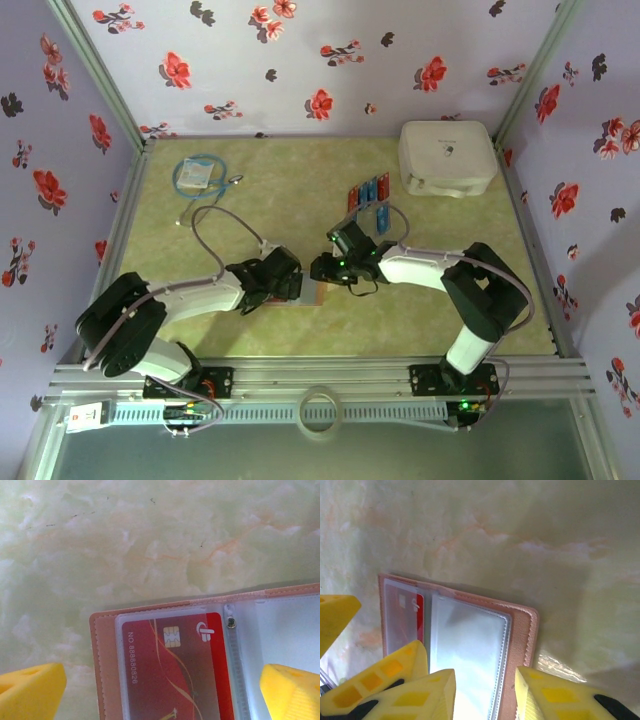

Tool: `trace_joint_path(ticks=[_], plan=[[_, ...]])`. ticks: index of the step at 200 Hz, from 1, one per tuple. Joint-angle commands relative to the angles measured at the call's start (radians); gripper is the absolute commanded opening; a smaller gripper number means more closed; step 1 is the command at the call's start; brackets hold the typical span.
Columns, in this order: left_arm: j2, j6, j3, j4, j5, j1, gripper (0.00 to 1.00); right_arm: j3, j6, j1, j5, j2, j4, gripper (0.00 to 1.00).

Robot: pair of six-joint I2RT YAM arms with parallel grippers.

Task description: Put the credit cards into the card holder

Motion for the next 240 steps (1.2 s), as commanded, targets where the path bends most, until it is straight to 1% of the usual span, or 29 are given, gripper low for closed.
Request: trace_joint_path(ticks=[1,94,240], plan=[[0.017,0.012,0.017,0.003,-0.020,0.010,1.00,-0.015,0.002,-0.007,-0.015,-0.016,0.018,0.36],[0.047,-0.014,-0.024,-0.007,-0.034,0.025,1.00,-0.022,0.055,-0.004,-0.066,0.020,0.111,0.36],[0.033,-0.024,-0.041,-0.002,-0.034,0.027,1.00,-0.005,0.089,0.029,-0.089,0.107,0.170,0.40]])
